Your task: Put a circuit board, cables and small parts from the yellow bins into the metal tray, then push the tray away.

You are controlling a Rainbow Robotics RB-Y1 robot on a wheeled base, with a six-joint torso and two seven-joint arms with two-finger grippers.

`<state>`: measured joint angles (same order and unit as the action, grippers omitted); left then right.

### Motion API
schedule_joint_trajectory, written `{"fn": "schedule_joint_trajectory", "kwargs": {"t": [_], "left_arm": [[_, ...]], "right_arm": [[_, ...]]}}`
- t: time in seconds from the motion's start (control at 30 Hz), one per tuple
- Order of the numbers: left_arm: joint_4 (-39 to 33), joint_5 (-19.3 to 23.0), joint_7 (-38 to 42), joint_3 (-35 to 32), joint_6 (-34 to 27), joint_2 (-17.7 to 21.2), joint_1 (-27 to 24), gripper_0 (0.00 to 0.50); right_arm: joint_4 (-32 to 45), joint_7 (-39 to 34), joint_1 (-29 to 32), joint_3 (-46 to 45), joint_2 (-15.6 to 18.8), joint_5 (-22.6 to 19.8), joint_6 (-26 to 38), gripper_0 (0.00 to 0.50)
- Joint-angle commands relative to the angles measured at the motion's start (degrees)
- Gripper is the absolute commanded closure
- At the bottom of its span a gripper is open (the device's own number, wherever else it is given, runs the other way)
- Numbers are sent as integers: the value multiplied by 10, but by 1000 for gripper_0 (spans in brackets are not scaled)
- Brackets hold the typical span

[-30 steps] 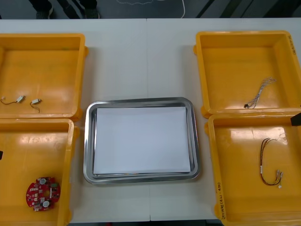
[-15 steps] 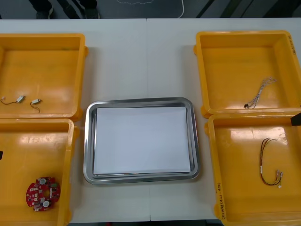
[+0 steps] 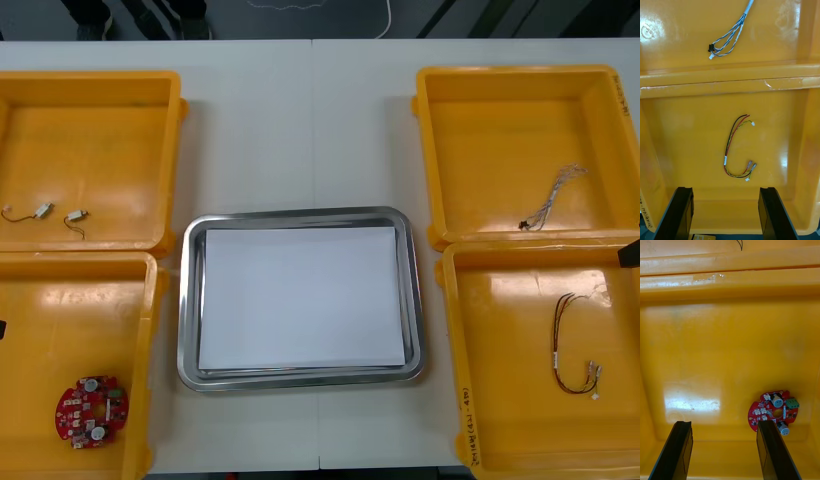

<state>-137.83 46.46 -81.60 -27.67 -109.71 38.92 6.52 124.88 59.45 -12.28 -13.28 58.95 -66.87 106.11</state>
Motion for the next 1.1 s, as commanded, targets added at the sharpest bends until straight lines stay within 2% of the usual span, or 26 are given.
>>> {"fn": "schedule_joint_trajectory", "kwargs": {"t": [0.03,0.3,0.33,0.4,0.53,0.67,0.97,1.1], "left_arm": [[-16,-6,-29,5,-3,-3,-13,0],[-20,-11,-27,23,-3,-34,5,0],[-24,-16,-27,27,-3,-38,5,0],[-28,-25,-25,33,-3,-42,6,0],[-31,-44,-25,46,-3,-54,8,0],[-35,-67,-25,58,-3,-70,11,0],[-35,-119,-22,94,-3,-97,23,0],[-35,-146,-20,101,-3,-125,24,0]], "right_arm": [[3,1,-4,3,27,0,-5,0],[3,1,-4,3,27,0,-5,0],[-8,1,23,23,32,1,-4,0],[-9,1,30,24,32,0,-6,0],[-8,2,43,33,64,-5,-36,0],[-8,2,52,34,62,-10,-42,0],[7,-7,145,39,56,37,-122,0],[6,-10,177,40,45,54,-152,0]]}}
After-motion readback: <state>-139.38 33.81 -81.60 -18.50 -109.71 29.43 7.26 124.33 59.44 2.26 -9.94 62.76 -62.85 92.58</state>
